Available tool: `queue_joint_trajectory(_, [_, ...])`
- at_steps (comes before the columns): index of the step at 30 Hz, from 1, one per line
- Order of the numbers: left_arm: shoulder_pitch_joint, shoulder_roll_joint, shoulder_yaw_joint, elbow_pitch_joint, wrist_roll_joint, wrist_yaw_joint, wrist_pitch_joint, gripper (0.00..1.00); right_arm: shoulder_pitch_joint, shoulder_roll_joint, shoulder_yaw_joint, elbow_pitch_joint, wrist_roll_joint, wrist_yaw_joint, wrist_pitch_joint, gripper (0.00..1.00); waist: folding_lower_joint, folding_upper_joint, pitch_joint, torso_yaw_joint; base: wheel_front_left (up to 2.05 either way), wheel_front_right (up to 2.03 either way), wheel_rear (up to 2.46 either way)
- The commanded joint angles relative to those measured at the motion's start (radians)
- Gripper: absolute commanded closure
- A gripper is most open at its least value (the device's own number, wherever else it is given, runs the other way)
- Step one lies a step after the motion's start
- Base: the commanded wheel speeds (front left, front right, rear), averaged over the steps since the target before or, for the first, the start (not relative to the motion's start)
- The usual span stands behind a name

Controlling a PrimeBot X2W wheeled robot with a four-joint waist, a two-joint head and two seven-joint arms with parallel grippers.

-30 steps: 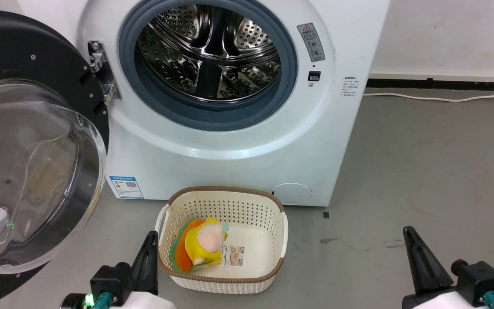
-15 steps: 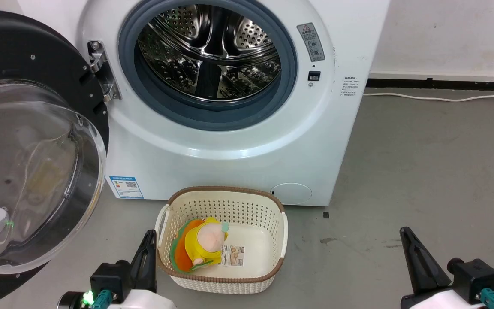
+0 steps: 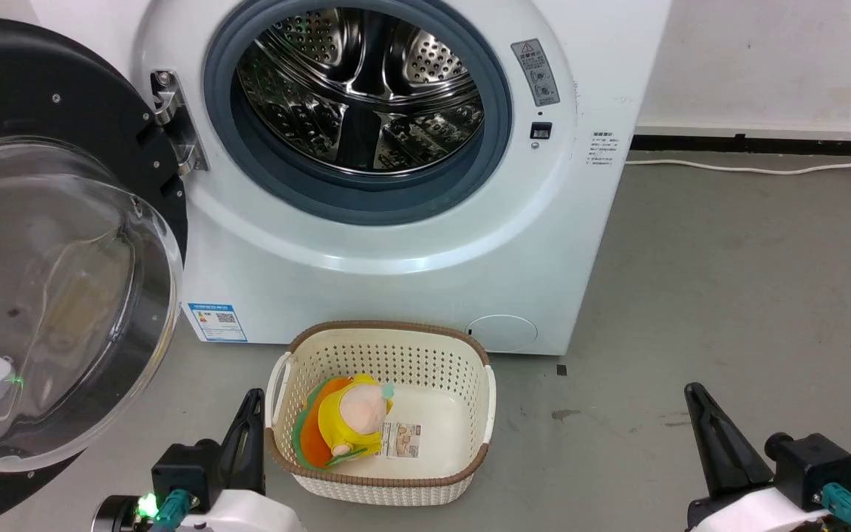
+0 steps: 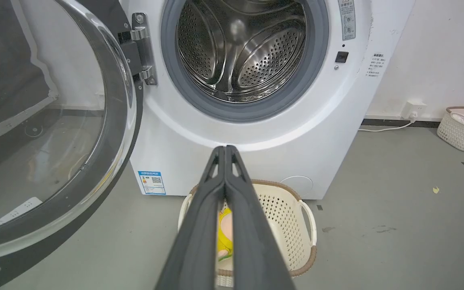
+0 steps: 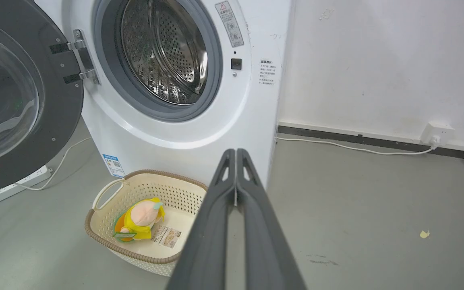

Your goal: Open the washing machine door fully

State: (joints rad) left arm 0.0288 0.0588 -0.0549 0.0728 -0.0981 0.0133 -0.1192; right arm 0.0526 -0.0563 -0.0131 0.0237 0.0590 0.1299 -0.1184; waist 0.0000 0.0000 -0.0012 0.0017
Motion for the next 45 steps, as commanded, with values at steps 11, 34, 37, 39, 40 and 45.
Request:
queue_joint_trajectory(11, [-0.016, -0.002, 0.012, -0.019, 0.028, -0.007, 0.028, 1.00, -0.019, 0.004, 0.004, -0.009, -0.020, 0.001, 0.026, 1.00, 0.0000, 0.0000, 0.000, 0.000, 0.00, 0.00, 0.00])
queue_joint_trajectory(34, [-0.023, -0.005, 0.036, -0.049, 0.067, -0.010, 0.079, 1.00, -0.038, 0.005, 0.009, -0.017, -0.042, 0.001, 0.078, 1.00, 0.0000, 0.0000, 0.001, -0.001, 0.00, 0.00, 0.00])
queue_joint_trajectory(37, [-0.024, -0.006, 0.039, -0.053, 0.072, -0.011, 0.085, 1.00, -0.040, 0.005, 0.010, -0.018, -0.044, 0.001, 0.084, 1.00, 0.0000, 0.0000, 0.001, -0.001, 0.00, 0.00, 0.00])
queue_joint_trajectory(39, [-0.024, -0.006, 0.041, -0.055, 0.075, -0.011, 0.089, 1.00, -0.041, 0.005, 0.010, -0.019, -0.046, 0.001, 0.088, 1.00, 0.0000, 0.0000, 0.001, -0.001, 0.00, 0.00, 0.00])
queue_joint_trajectory(40, [-0.025, -0.006, 0.042, -0.056, 0.077, -0.011, 0.091, 1.00, -0.042, 0.005, 0.010, -0.019, -0.047, 0.001, 0.090, 1.00, 0.0000, 0.0000, 0.001, -0.001, 0.00, 0.00, 0.00])
queue_joint_trajectory(45, [-0.026, -0.007, 0.047, -0.062, 0.084, -0.012, 0.101, 1.00, -0.046, 0.006, 0.011, -0.021, -0.051, 0.001, 0.100, 1.00, 0.0000, 0.0000, 0.001, -0.001, 0.00, 0.00, 0.00])
